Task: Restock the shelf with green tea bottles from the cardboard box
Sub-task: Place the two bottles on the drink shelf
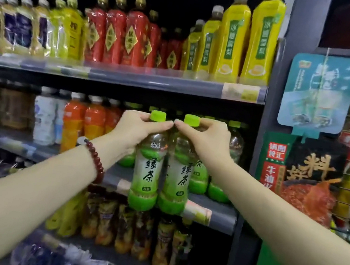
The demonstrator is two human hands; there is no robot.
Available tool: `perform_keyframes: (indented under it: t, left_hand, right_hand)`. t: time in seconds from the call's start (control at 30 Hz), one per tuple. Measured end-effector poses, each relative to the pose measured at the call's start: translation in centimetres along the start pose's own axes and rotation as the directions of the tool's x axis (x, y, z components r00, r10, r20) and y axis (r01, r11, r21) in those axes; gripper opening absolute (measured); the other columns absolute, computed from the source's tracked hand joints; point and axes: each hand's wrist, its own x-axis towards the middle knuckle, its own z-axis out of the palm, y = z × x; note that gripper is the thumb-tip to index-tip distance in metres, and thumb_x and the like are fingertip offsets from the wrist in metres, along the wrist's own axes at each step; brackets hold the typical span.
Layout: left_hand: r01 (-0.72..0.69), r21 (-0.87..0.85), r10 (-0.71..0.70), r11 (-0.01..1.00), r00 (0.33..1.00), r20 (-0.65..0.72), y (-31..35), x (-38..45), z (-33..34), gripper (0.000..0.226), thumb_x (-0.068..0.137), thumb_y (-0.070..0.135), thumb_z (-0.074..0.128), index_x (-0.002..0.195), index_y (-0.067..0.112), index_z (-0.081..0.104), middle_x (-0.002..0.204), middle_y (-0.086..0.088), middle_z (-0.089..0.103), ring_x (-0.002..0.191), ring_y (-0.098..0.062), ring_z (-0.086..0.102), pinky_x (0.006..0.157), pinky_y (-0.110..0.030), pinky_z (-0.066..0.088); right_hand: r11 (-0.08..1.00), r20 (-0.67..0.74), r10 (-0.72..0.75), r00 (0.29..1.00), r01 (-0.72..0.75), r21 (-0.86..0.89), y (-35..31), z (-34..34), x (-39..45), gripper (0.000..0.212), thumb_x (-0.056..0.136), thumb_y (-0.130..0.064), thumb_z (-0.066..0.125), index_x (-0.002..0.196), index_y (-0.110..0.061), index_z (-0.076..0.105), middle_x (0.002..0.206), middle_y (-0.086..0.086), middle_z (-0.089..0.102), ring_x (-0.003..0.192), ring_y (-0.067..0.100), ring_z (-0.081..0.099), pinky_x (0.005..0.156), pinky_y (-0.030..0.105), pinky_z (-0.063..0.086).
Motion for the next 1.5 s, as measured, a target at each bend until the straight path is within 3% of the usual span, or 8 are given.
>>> perform_keyframes:
  t: [0.27,0.67,0.83,0.9,1.0,1.07,1.2,1.5]
  left_hand:
    - [-0.168,0.017,0.168,0.986,0.984,-0.065,-0.4,4.2,-1.8,0.013,0.066,0.016,0.083,0.078,0.014,0.076,0.082,-0.011,0.076,0.079,-0.024,0.072,0.078,-0.036,0.057]
    - [-0.114,-0.070,0.117,0.991,0.992,0.047,-4.3,9.5,-3.1,0.011,0.066,0.015,0.082,0.076,0.016,0.076,0.080,-0.009,0.075,0.078,-0.023,0.072,0.078,-0.036,0.056]
    - [-0.024,-0.142,0.042,0.990,0.991,0.127,-5.8,11.2,-3.7,0.009,0.072,0.012,0.078,0.080,0.010,0.074,0.077,-0.007,0.075,0.073,-0.019,0.072,0.074,-0.032,0.055]
    - [0.026,-0.135,-0.003,0.991,0.986,0.168,-6.6,12.2,-4.2,0.023,0.072,0.020,0.078,0.092,0.008,0.073,0.091,-0.012,0.075,0.086,-0.024,0.072,0.087,-0.039,0.055]
    - [0.002,-0.015,0.001,1.000,0.971,0.241,-8.5,12.5,-4.8,0.084,0.058,0.044,0.084,0.129,0.010,0.055,0.122,-0.007,0.066,0.112,-0.020,0.063,0.104,-0.043,0.045]
    - [-0.082,0.080,0.058,0.993,0.963,0.263,-9.9,12.3,-5.3,0.101,0.054,0.045,0.085,0.141,0.017,0.040,0.131,-0.002,0.060,0.120,-0.016,0.057,0.107,-0.040,0.042]
    - [-0.131,0.059,0.109,0.990,0.951,0.290,-12.2,11.9,-6.0,0.090,0.062,0.023,0.086,0.138,0.027,0.038,0.134,0.005,0.054,0.124,-0.013,0.052,0.107,-0.035,0.041]
    - [-0.137,0.167,0.087,0.976,0.956,0.280,-13.7,10.4,-6.5,0.074,0.065,0.032,0.082,0.129,0.030,0.045,0.125,0.012,0.058,0.117,-0.008,0.056,0.103,-0.037,0.045]
  right_hand:
    - [0.994,-0.084,-0.092,0.992,0.088,-0.059,-0.6,3.0,3.5,0.034,0.073,-0.051,0.075,0.073,-0.016,0.075,0.069,-0.001,0.074,0.074,0.016,0.071,0.075,0.041,0.059]
    - [0.987,-0.165,-0.034,0.986,0.008,-0.159,2.3,6.1,4.8,0.027,0.076,-0.043,0.076,0.079,-0.017,0.076,0.074,-0.005,0.075,0.077,0.010,0.071,0.076,0.040,0.059]
    - [0.975,-0.192,0.083,0.978,-0.120,-0.185,3.3,7.6,5.5,0.034,0.076,-0.050,0.073,0.086,-0.018,0.077,0.079,-0.006,0.076,0.082,0.008,0.069,0.078,0.029,0.056]
    - [0.965,-0.194,0.142,0.971,-0.180,-0.193,3.8,8.3,5.7,0.042,0.078,-0.055,0.068,0.092,-0.016,0.075,0.085,-0.003,0.075,0.085,0.010,0.068,0.075,0.024,0.052]
    - [0.952,-0.206,0.215,0.955,-0.253,-0.175,4.9,9.4,5.0,0.061,0.082,-0.062,0.058,0.123,-0.018,0.063,0.119,0.000,0.068,0.114,0.016,0.061,0.096,0.030,0.049]
    - [0.942,-0.210,0.264,0.941,-0.298,-0.153,5.1,9.6,3.7,0.067,0.086,-0.058,0.056,0.140,-0.021,0.046,0.139,-0.001,0.054,0.129,0.017,0.049,0.099,0.026,0.038]
    - [0.905,-0.122,0.381,0.917,-0.396,-0.153,6.6,10.1,0.6,0.084,0.086,-0.055,0.057,0.152,-0.022,0.016,0.156,-0.002,0.030,0.143,0.019,0.029,0.106,0.029,0.029]
    - [0.885,-0.080,0.400,0.913,-0.407,-0.228,7.9,9.9,-1.3,0.084,0.087,-0.045,0.063,0.152,-0.019,0.017,0.157,-0.002,0.030,0.144,0.017,0.028,0.109,0.028,0.027]
